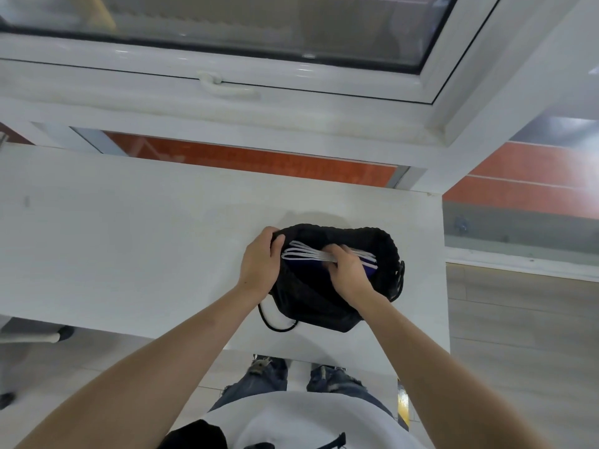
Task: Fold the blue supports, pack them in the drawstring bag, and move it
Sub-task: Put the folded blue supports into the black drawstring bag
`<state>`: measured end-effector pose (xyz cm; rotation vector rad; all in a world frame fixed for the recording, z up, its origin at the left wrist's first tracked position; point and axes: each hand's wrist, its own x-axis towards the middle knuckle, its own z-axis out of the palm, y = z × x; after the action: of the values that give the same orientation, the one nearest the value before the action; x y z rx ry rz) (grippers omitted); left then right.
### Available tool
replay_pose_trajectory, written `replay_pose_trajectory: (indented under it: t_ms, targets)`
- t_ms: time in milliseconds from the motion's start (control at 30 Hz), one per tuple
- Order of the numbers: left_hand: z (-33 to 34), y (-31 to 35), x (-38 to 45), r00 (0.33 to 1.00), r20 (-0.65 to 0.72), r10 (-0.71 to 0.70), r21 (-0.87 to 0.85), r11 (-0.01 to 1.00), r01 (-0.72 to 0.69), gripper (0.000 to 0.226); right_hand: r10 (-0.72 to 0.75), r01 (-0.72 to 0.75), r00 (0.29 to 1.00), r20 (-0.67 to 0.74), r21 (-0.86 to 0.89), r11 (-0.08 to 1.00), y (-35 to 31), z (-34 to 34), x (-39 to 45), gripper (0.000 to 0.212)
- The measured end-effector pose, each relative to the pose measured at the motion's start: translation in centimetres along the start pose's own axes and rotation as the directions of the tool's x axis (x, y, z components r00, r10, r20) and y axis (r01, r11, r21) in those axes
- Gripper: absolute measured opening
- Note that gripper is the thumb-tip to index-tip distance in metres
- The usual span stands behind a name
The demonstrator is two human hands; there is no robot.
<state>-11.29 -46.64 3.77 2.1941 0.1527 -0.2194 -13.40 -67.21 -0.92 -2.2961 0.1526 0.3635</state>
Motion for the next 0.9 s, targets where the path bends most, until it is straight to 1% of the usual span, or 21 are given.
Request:
replay_pose_trajectory:
  t_ms: [167, 233, 367, 400, 433, 467, 500, 567, 633, 667, 700, 733, 767, 800, 833, 867, 900]
  targets:
    - [-0.2, 0.3, -0.2, 0.998, -0.004, 0.056, -0.017, 0.998, -0.056, 0.018, 0.021, -0.017, 0.999, 0.043, -0.082, 0.996, -0.1, 1.3, 0.9, 0.029]
    - [0.0, 0.5, -0.1, 0.997, 0.001, 0.082, -0.001, 0.997, -0.082, 0.018, 0.061, -0.055, 0.996, 0.063, -0.092, 0.994, -0.1, 1.5, 1.0, 0.032]
    - [0.1, -0.1, 0.4, 0.995, -0.003, 0.102, 0.138, 0.985, -0.101, 0.020, 0.105, -0.104, 0.992, 0.071, -0.021, 0.994, -0.1, 0.9, 1.0, 0.052]
    - [0.0, -0.4, 0.6, 0.994, 0.003, 0.106, 0.173, 0.979, -0.104, 0.020, 0.102, -0.103, 0.993, 0.066, 0.011, 0.995, 0.0, 0.5, 0.8, 0.052]
    - [-0.2, -0.8, 0.7, 0.994, 0.012, 0.111, 0.210, 0.971, -0.111, 0.021, 0.089, -0.091, 0.995, 0.047, 0.047, 0.995, 0.2, 0.0, 0.5, 0.049]
    - [-0.3, -1.2, 0.9, 0.992, 0.021, 0.121, 0.253, 0.960, -0.122, 0.021, 0.070, -0.070, 0.998, 0.003, 0.069, 0.995, 0.4, -0.6, 0.2, 0.042]
    - [-0.5, -1.5, 1.0, 0.990, 0.028, 0.137, 0.308, 0.941, -0.139, 0.022, 0.043, -0.038, 0.996, -0.072, 0.075, 0.996, 0.7, -1.4, -0.3, 0.036]
    - [-0.7, -2.0, 1.2, 0.983, 0.038, 0.178, 0.416, 0.892, -0.177, 0.022, 0.012, 0.005, 0.966, -0.258, 0.064, 0.998, 1.6, -3.1, -1.4, 0.026]
    - [-1.1, -2.3, 1.4, 0.982, 0.061, 0.179, 0.443, 0.877, -0.187, 0.022, 0.034, -0.015, 0.914, -0.404, 0.052, 0.999, 2.8, -5.0, -2.2, 0.024]
    - [-1.3, -2.3, 1.5, 0.985, 0.086, 0.147, 0.419, 0.892, -0.170, 0.023, 0.074, -0.060, 0.894, -0.441, 0.044, 0.997, 3.6, -5.6, -2.4, 0.026]
    - [-1.5, -2.2, 1.5, 0.989, 0.115, 0.097, 0.388, 0.912, -0.135, 0.023, 0.134, -0.126, 0.887, -0.442, 0.049, 0.991, 4.5, -6.2, -2.4, 0.031]
    - [-1.6, -2.0, 1.4, 0.989, 0.143, 0.044, 0.361, 0.928, -0.094, 0.023, 0.216, -0.206, 0.892, -0.397, 0.067, 0.976, 5.2, -6.7, -2.4, 0.039]
    - [-1.8, -1.8, 1.4, 0.987, 0.161, -0.005, 0.341, 0.939, -0.051, 0.023, 0.289, -0.275, 0.903, -0.317, 0.091, 0.957, 5.8, -7.0, -2.3, 0.046]
    - [-1.9, -1.7, 1.3, 0.984, 0.170, -0.044, 0.320, 0.947, -0.013, 0.024, 0.336, -0.325, 0.914, -0.227, 0.087, 0.942, 6.1, -7.2, -2.3, 0.048]
    - [-2.0, -1.4, 1.2, 0.982, 0.176, -0.074, 0.292, 0.956, 0.019, 0.024, 0.342, -0.341, 0.926, -0.157, 0.038, 0.939, 6.3, -7.3, -2.3, 0.043]
    - [-2.0, -1.2, 1.1, 0.978, 0.184, -0.098, 0.246, 0.968, 0.050, 0.024, 0.330, -0.337, 0.936, -0.125, -0.040, 0.941, 6.4, -7.4, -2.3, 0.034]
    - [-2.1, -0.9, 1.0, 0.974, 0.195, -0.117, 0.181, 0.980, 0.082, 0.024, 0.304, -0.318, 0.945, -0.123, -0.112, 0.942, 6.5, -7.3, -2.3, 0.026]
